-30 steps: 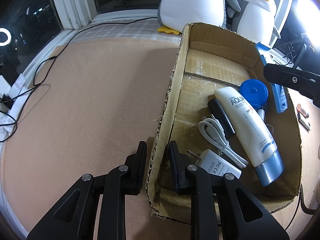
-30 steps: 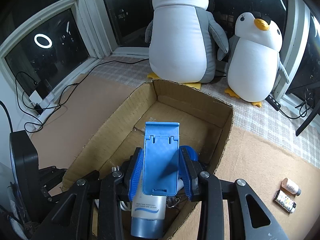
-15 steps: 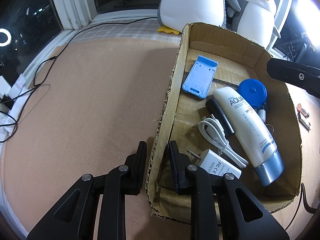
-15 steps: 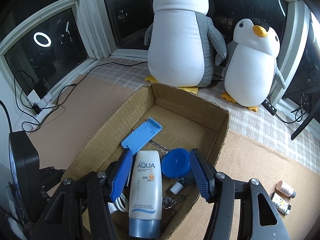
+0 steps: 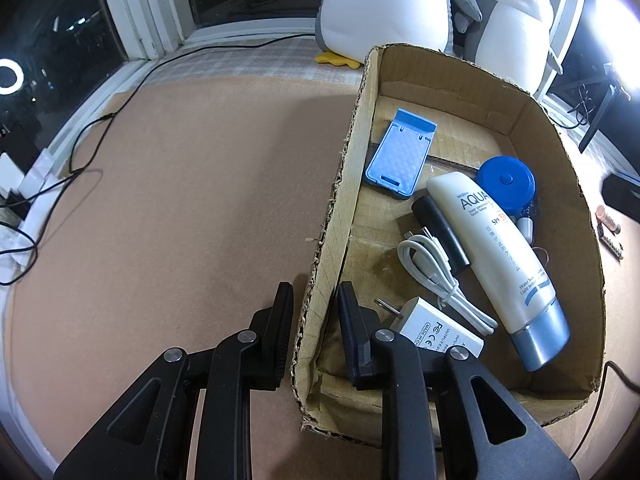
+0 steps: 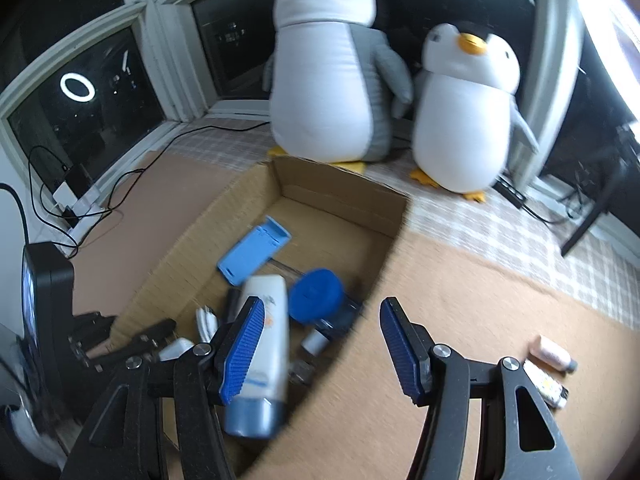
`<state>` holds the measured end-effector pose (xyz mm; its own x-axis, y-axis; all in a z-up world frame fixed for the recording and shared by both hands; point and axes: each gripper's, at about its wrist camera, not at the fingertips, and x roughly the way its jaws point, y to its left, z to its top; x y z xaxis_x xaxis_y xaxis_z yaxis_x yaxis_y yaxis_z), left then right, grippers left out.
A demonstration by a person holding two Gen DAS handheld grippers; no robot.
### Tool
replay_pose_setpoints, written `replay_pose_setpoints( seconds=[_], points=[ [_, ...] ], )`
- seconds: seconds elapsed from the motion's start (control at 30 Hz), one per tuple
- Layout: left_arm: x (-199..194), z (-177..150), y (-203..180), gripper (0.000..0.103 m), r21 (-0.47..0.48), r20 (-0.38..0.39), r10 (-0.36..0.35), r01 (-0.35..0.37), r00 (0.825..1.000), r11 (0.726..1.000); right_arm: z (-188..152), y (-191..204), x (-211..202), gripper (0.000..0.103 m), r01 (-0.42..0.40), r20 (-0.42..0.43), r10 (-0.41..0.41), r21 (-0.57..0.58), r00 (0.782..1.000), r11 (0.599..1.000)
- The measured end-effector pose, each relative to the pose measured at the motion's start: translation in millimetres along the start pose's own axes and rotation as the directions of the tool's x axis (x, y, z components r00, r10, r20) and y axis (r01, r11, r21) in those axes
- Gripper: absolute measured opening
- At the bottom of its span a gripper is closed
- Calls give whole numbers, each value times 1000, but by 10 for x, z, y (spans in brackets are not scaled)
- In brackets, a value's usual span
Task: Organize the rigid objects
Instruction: 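Move the right tool to the patterned lighter on the mat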
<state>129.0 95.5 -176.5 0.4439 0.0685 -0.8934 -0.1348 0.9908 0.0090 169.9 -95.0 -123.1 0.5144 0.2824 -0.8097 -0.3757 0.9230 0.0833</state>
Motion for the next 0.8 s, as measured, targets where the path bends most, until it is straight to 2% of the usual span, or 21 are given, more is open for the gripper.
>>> replay_pose_setpoints(
  seconds=[0.43, 0.63, 0.8],
  points=[
    [-8, -8, -9, 21, 6, -2, 14, -14, 1000, 1000, -529, -1166, -273, 56, 80, -29, -76, 171, 997, 982],
    [-13, -8, -34, 21, 11, -2, 28, -28, 1000, 1000, -707, -1607, -242, 56, 122, -61, -112, 199, 992, 973],
    [-16, -8, -62, 21, 13, -3, 39, -39, 999, 999, -773, -1853, -149, 56, 115, -78, -101, 191, 992, 975]
  ],
)
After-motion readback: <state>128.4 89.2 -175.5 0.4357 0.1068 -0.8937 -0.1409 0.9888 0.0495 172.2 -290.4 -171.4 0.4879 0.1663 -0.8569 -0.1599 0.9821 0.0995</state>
